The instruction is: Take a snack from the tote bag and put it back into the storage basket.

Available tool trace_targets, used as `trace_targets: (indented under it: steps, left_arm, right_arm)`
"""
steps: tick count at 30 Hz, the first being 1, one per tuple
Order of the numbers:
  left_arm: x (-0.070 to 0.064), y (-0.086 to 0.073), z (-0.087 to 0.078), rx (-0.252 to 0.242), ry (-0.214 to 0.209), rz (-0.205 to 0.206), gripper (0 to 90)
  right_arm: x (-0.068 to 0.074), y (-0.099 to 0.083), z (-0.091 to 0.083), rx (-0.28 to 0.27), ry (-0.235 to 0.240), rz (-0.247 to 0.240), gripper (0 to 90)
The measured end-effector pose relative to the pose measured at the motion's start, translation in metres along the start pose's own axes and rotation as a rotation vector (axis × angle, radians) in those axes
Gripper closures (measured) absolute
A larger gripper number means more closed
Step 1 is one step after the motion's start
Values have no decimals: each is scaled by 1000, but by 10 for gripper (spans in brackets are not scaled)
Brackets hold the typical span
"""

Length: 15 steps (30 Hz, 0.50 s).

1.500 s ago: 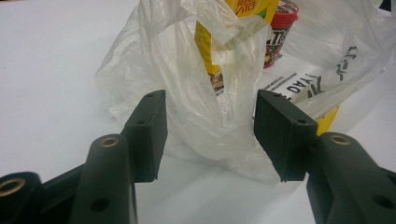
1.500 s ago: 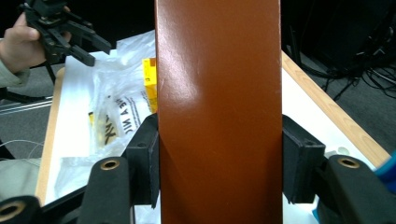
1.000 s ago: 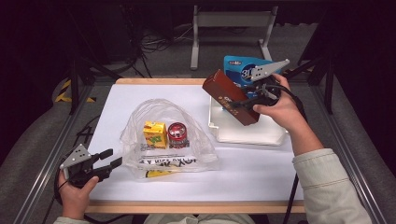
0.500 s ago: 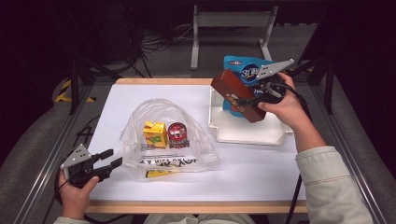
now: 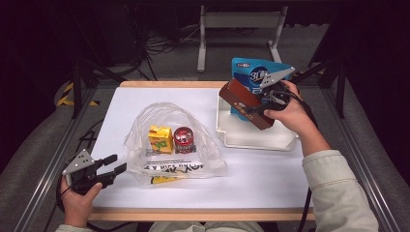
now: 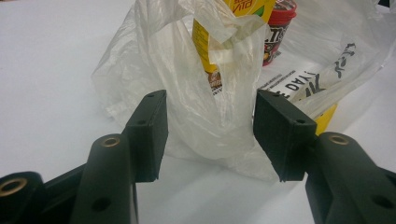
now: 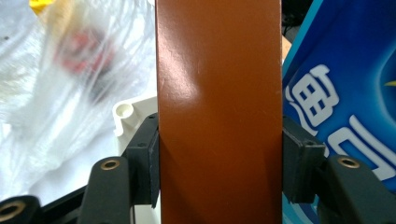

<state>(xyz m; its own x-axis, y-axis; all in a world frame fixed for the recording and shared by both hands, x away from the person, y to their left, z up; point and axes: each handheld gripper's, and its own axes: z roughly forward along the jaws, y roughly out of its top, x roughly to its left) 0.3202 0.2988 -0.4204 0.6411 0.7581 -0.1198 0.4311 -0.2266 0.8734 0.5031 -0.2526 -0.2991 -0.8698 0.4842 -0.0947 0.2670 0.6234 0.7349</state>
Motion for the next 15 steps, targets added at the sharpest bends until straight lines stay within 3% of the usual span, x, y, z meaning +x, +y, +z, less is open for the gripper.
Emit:
trace_targets:
  steps: [15]
  left_arm:
    - [0,0,0,0,-1,-2,460]
  right_arm:
    - [-4,-17,21,45,-3,14,425]
